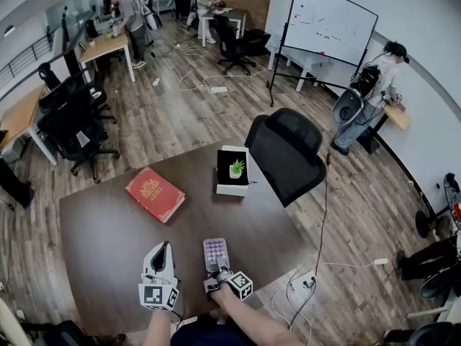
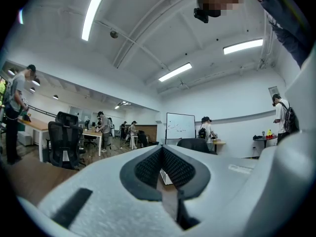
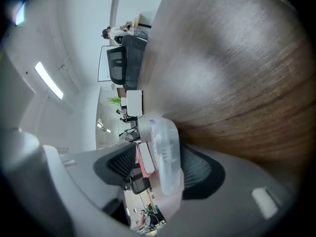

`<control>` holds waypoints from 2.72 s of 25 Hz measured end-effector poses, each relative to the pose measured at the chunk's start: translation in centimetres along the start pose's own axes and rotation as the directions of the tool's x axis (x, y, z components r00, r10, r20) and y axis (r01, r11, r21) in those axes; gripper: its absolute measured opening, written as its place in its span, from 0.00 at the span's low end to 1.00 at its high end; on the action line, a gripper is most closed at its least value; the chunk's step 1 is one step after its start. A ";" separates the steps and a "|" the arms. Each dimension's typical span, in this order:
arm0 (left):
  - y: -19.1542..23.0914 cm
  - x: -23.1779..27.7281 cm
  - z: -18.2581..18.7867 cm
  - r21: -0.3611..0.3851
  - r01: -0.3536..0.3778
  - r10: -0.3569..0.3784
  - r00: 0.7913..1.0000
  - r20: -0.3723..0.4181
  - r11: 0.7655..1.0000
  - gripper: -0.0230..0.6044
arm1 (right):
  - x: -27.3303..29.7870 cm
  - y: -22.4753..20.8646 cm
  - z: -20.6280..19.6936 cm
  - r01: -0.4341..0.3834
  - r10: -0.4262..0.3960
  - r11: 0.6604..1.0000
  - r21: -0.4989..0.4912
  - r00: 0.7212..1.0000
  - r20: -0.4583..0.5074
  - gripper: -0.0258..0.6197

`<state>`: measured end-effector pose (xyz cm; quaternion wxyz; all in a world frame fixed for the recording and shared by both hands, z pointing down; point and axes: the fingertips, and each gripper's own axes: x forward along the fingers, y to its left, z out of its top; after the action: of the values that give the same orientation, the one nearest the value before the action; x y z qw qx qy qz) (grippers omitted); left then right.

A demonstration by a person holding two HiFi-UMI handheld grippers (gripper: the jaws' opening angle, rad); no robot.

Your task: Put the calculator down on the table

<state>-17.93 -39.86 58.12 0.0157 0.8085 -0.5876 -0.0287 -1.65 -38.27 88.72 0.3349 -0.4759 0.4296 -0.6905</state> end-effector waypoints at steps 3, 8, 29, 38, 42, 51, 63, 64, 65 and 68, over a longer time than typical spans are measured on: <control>0.3 0.1 -0.2 -0.017 -0.008 0.008 1.000 0.004 1.000 0.03 | 0.1 -0.1 0.0 0.014 -0.014 0.999 0.035 1.000 -0.010 0.63; 0.4 0.4 -0.3 -0.024 -0.010 0.010 1.000 0.005 1.000 0.03 | -0.1 -0.4 -1.1 0.120 -0.116 0.991 0.063 0.991 -0.070 0.81; 0.2 0.8 0.0 -0.048 -0.012 0.013 1.000 0.013 0.999 0.03 | -3.2 12.2 -2.0 -0.118 0.123 0.992 0.039 0.980 -0.156 0.87; 0.2 0.2 0.6 -0.051 -0.012 0.013 1.000 0.017 0.999 0.03 | -6.8 26.7 0.0 -0.488 0.479 0.872 -0.047 0.868 -0.129 0.87; 0.3 0.0 0.9 -0.054 -0.017 0.018 1.000 0.019 0.998 0.03 | -9.0 32.0 -0.3 -0.592 0.582 0.804 -0.046 0.801 -0.138 0.87; 0.0 -0.8 2.2 -0.072 -0.017 0.020 0.999 0.032 0.997 0.03 | -12.6 38.0 0.5 -0.714 0.691 0.684 -0.151 0.700 -0.181 0.87; -0.9 -1.3 3.1 -0.061 0.008 -0.006 1.000 0.028 0.998 0.03 | -14.2 38.6 0.7 -0.582 0.541 0.421 -0.696 0.777 -0.322 0.87; -0.8 -1.3 3.1 -0.062 0.007 -0.005 1.000 0.024 0.998 0.03 | -14.3 38.5 0.8 -0.550 0.511 0.371 -0.748 0.794 -0.330 0.87; -0.9 -1.3 3.0 -0.062 0.006 -0.005 1.000 0.021 0.998 0.03 | -14.3 38.5 1.0 -0.515 0.481 0.321 -0.794 0.811 -0.332 0.87; -1.0 -1.3 3.1 -0.057 0.003 -0.002 1.000 0.017 0.998 0.03 | -14.6 38.4 1.7 -0.393 0.399 0.140 -0.909 0.862 -0.312 0.84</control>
<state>-17.63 -38.27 55.00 0.0336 0.8081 -0.5857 -0.0522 6.72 -41.66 48.59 0.1493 -0.4494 0.8634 -0.1740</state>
